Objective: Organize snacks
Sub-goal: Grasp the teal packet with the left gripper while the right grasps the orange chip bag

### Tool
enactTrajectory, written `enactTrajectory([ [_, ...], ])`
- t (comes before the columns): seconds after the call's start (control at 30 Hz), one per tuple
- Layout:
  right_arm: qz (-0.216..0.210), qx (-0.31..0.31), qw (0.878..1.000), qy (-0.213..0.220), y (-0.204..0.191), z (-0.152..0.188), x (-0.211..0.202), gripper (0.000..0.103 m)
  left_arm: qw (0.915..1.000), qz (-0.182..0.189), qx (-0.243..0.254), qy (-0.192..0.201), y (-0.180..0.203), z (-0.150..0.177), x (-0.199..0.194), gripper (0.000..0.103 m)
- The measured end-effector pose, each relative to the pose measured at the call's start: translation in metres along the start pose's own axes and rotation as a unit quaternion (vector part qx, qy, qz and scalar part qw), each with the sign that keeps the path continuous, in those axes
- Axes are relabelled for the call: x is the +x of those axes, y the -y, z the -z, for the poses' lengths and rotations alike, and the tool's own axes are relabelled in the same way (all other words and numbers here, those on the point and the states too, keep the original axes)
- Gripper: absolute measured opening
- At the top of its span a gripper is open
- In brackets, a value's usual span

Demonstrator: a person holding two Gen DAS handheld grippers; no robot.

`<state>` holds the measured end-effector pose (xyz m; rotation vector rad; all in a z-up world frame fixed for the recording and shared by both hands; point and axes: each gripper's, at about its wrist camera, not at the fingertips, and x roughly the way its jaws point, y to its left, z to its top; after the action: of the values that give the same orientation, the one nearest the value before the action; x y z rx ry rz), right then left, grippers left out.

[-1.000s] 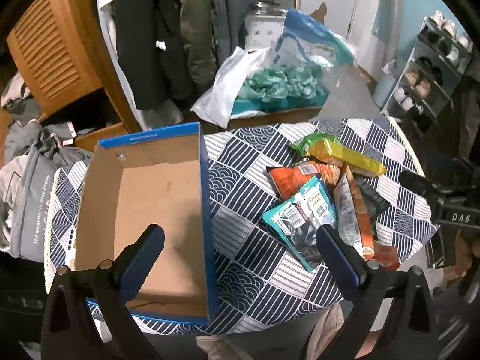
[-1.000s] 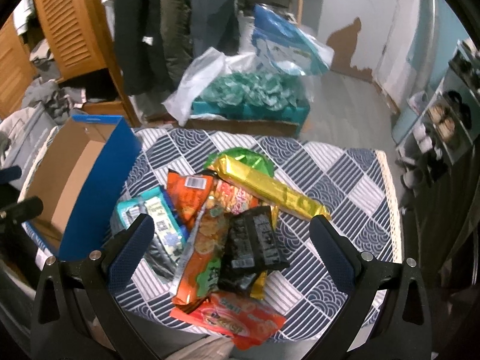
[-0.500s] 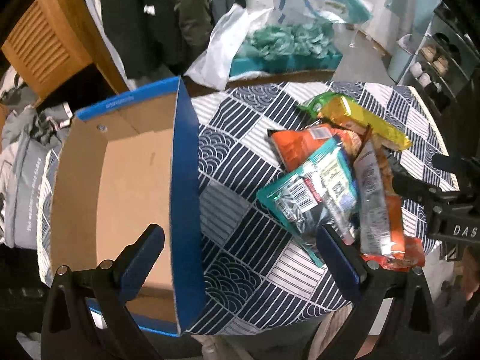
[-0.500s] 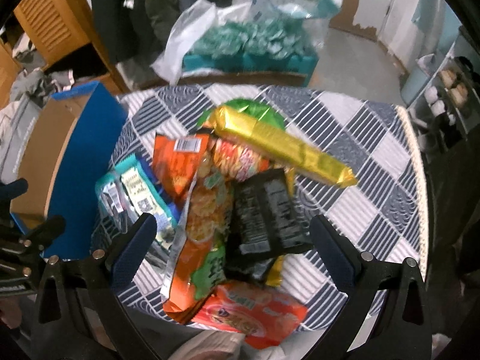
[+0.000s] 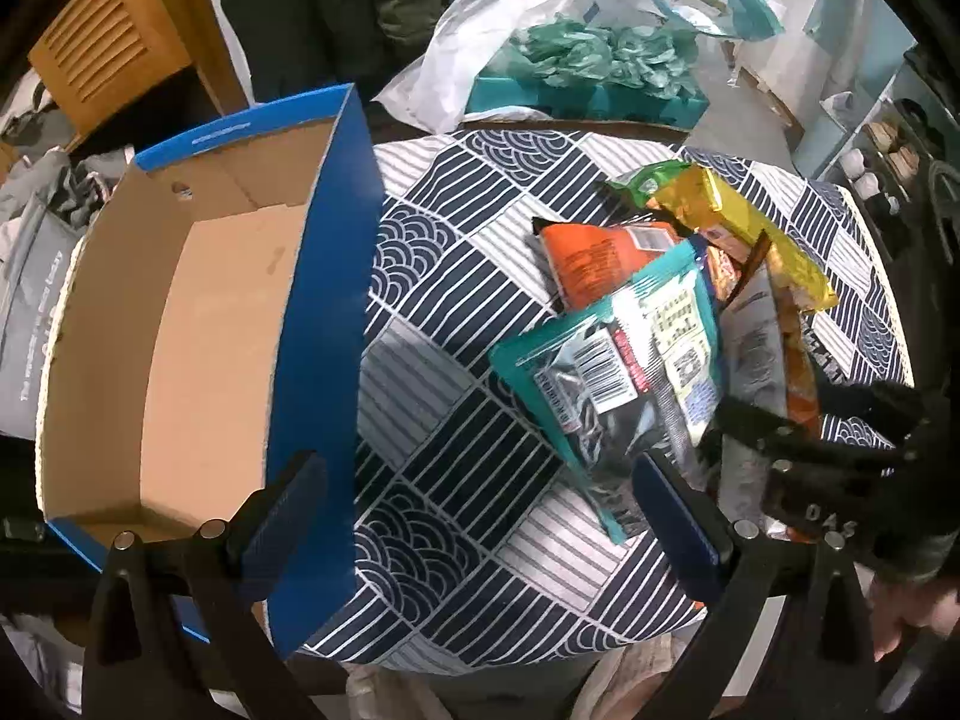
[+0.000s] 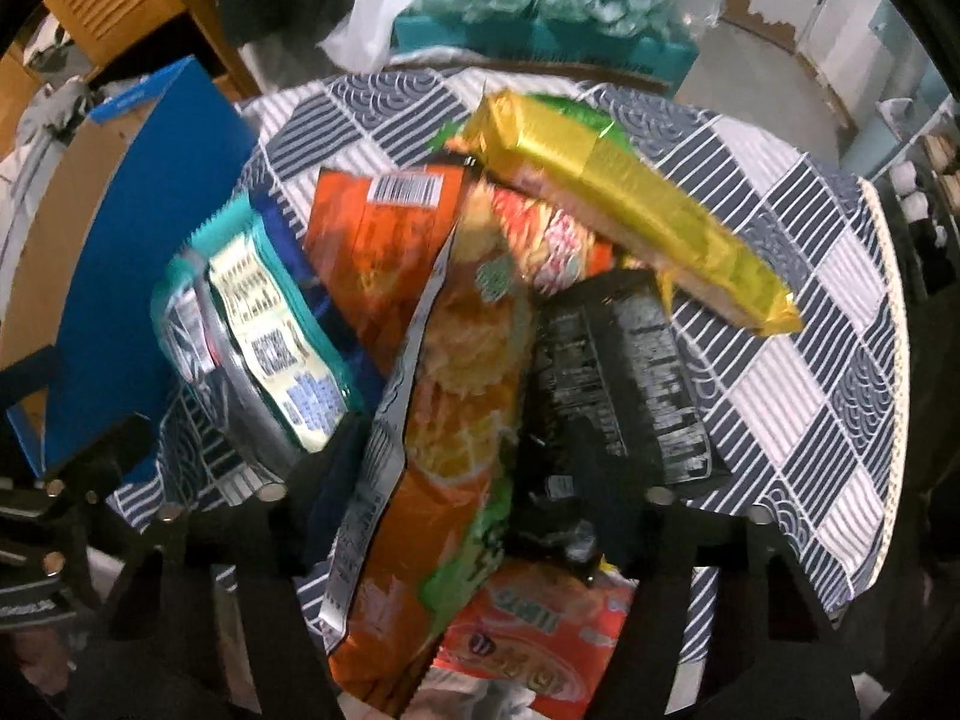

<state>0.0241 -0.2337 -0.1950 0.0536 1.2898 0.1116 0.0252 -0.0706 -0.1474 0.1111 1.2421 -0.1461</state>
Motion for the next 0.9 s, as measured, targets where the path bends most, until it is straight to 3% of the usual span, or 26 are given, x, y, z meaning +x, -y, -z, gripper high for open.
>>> enactTrajectory([
  [0.07,-0.011,-0.002,1.0,-0.001,-0.001,0.001,0.0,0.045,1.0,0.003,0.0,0.0,0.004,-0.002,0.0,0.102],
  [0.17,-0.016,-0.005,1.0,0.009,0.0,0.002,-0.006,0.043,0.9999,0.01,-0.002,-0.002,0.007,-0.003,0.002,0.102],
  [0.43,-0.023,0.012,0.998,0.056,0.016,-0.001,-0.04,0.042,0.9981,0.04,-0.046,-0.008,0.018,-0.002,0.013,0.102],
  [0.7,-0.013,0.01,0.997,0.077,0.024,-0.005,-0.054,0.042,0.9901,0.07,-0.118,-0.031,0.023,-0.001,0.032,0.102],
  [0.9,-0.013,0.013,0.997,0.074,0.031,-0.001,-0.051,0.042,0.9929,0.051,-0.1,-0.04,0.041,-0.008,0.048,0.102],
])
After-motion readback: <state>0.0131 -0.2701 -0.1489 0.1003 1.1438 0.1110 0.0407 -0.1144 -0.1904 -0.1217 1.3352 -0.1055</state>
